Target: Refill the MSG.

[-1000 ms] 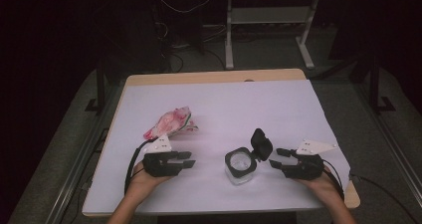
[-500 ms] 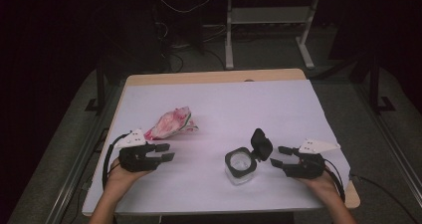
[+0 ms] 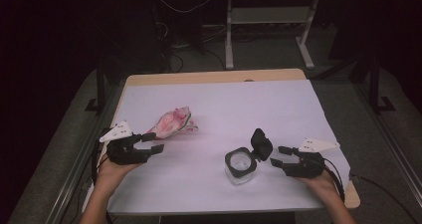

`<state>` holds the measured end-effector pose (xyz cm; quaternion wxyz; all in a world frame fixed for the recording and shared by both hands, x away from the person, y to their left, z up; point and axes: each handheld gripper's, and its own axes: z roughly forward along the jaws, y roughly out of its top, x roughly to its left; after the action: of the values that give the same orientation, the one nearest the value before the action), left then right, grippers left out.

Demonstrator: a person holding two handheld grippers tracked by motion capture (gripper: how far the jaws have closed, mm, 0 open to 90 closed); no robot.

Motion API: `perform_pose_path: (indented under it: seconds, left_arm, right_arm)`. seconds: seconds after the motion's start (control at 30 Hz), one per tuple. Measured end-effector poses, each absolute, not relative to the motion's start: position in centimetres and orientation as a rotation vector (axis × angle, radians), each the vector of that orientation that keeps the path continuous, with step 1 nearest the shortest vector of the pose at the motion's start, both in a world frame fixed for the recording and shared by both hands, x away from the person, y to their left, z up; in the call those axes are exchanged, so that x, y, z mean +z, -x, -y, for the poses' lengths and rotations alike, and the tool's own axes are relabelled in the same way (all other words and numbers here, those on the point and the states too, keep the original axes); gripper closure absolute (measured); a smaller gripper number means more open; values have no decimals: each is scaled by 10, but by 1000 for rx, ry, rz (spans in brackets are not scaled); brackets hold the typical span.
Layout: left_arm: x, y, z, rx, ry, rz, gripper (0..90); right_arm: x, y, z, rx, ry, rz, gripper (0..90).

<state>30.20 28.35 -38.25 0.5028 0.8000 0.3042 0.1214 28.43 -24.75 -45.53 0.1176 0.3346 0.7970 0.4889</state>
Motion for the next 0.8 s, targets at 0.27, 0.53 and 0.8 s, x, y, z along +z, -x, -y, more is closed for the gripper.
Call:
perform_pose_path:
  seconds: [0.27,0.53,0.8]
  left_arm:
    - [-381,-317,-268,307,-1941,-711,300]
    - [-385,-330,-250,337,-1987,-677,222]
    - [-389,-344,-238,317,-1961,-683,242]
  right_arm:
    - [-455,-285,248,1428,-992,-2334,401]
    - [-456,-285,249,1431,-996,-2327,400]
    - [-456,-286,249,1431,-997,-2329,400]
